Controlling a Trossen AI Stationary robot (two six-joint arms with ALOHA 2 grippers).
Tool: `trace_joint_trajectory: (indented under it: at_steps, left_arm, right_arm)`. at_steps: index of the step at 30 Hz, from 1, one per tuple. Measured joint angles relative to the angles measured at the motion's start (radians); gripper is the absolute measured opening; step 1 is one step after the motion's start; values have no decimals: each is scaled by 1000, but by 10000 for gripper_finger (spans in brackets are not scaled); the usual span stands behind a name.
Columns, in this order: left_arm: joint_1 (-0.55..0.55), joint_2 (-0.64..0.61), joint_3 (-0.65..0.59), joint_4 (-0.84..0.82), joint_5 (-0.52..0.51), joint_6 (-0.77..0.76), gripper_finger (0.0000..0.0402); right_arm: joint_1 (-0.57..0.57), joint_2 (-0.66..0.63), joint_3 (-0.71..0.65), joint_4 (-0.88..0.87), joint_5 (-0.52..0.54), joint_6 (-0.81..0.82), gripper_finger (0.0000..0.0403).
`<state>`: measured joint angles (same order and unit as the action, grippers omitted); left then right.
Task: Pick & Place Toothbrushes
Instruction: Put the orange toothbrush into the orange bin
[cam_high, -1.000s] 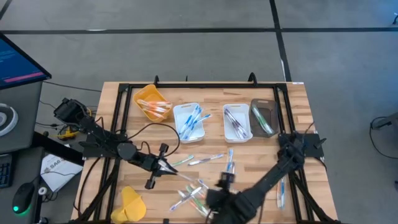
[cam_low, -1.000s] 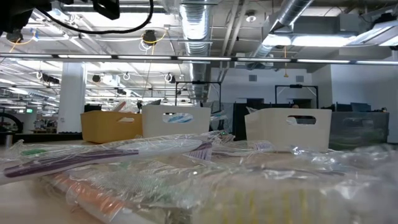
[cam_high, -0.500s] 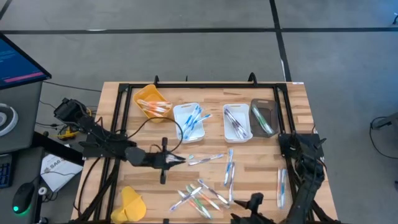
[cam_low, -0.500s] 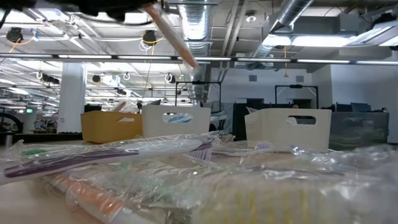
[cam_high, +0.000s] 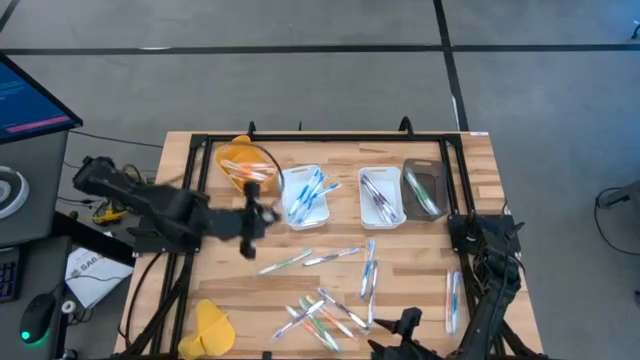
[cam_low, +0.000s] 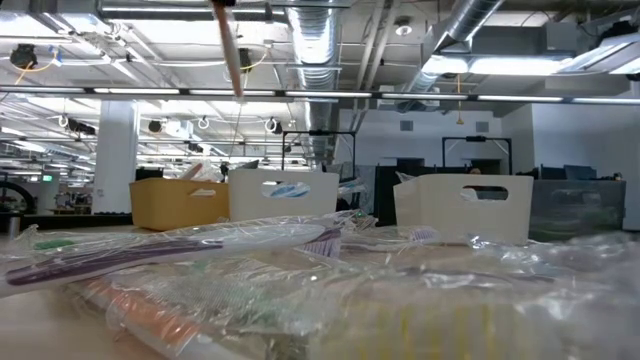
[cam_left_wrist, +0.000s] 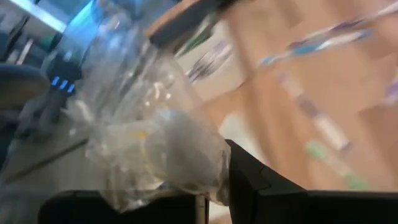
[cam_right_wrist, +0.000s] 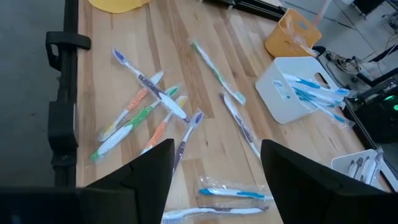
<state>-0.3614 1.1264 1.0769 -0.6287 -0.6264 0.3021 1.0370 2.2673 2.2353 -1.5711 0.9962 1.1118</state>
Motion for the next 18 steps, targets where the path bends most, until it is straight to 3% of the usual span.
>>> trace_joint_trajectory:
  at_steps: [5,10,18]
  left_arm:
    - [153,-73,4,-190,-6,10,17]
    - [341,-95,3,-300,7,112,17]
    - [572,-59,3,-306,92,233,17]
  right_arm:
    - [-7,0,0,0,0,0,234]
    - [-26,0,0,0,0,-8,234]
    - [-65,0,0,0,-8,-43,234]
